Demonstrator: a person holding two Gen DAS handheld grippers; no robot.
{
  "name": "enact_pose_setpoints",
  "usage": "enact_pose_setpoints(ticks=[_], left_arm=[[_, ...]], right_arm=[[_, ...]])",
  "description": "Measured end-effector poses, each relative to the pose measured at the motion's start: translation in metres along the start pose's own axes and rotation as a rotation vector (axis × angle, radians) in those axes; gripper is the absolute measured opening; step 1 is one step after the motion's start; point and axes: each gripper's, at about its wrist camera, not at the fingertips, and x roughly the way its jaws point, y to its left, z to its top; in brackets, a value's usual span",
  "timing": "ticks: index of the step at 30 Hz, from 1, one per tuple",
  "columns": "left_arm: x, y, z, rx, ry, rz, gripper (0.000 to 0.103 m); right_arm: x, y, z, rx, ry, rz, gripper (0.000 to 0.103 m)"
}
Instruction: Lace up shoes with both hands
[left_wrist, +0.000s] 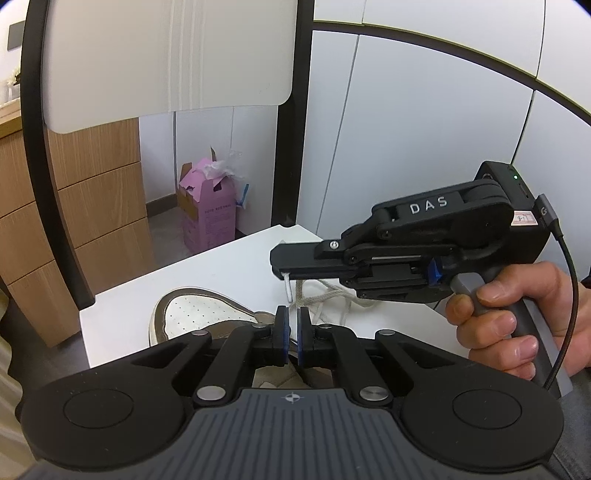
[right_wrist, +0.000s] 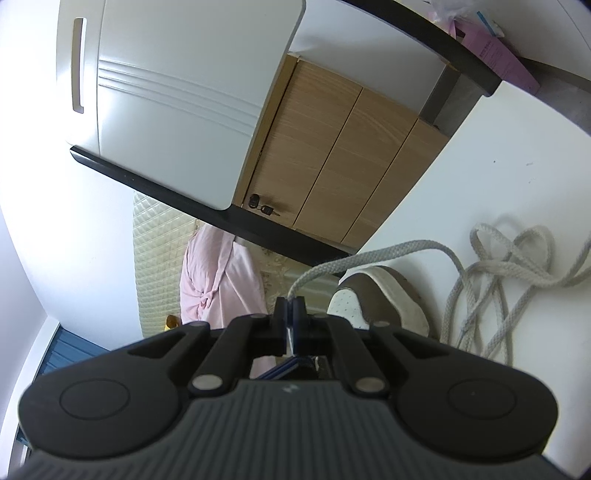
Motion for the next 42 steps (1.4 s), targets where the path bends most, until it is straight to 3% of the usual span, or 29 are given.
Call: enact_pose_setpoints(ticks=[4, 6, 8, 11, 16, 18, 20, 22, 31, 36, 40, 42], left_arm=[[0.001, 0.003, 0.000, -0.013, -0.001, 0.009, 0.006], [-0.001, 0.004, 0.001, -0.021, -0.010, 0.011, 0.021], [-0.006, 0.004, 0.001, -0.022, -0.039, 0.019, 0.057], [-0.014, 0.003, 0.001, -0.028, -0.092, 0.022, 0.059], [-0.014, 0.001, 0.002, -0.028, -0.101, 0.037, 0.052], [-0.011, -0.001, 0.002, -0.020, -0.094, 0.041, 0.041], [-0.009, -0.001, 0.002, -0.017, -0.089, 0.043, 0.018], [-0.010, -0.001, 0.003, -0.018, -0.098, 0.046, 0.006], [-0.015, -0.003, -0.001, 0.017, -0.129, 0.043, 0.003], [-0.014, -0.006, -0.002, 0.032, -0.118, 0.029, 0.003], [-0.011, -0.010, -0.003, 0.058, -0.100, 0.020, 0.003], [-0.009, -0.011, -0.004, 0.066, -0.092, 0.023, 0.003]], right_arm=[[0.002, 0.001, -0.002, -0.012, 0.013, -0.009, 0.003], [0.002, 0.001, -0.002, -0.015, 0.014, -0.008, 0.003], [0.001, 0.002, -0.002, -0.015, 0.006, 0.001, 0.003], [-0.002, 0.003, 0.000, -0.015, -0.012, 0.017, 0.003], [-0.003, 0.004, 0.001, -0.021, -0.015, 0.027, 0.003], [-0.002, 0.005, 0.000, -0.026, -0.008, 0.028, 0.003], [-0.001, 0.006, 0.000, -0.029, -0.002, 0.032, 0.003], [-0.002, 0.007, -0.001, -0.030, 0.004, 0.037, 0.003], [-0.010, 0.008, 0.003, -0.002, 0.034, 0.046, 0.009], [-0.011, 0.003, 0.007, 0.040, 0.059, 0.048, 0.024], [-0.008, 0.006, 0.007, 0.020, 0.072, 0.043, 0.025], [-0.006, 0.007, 0.006, 0.013, 0.078, 0.041, 0.018]])
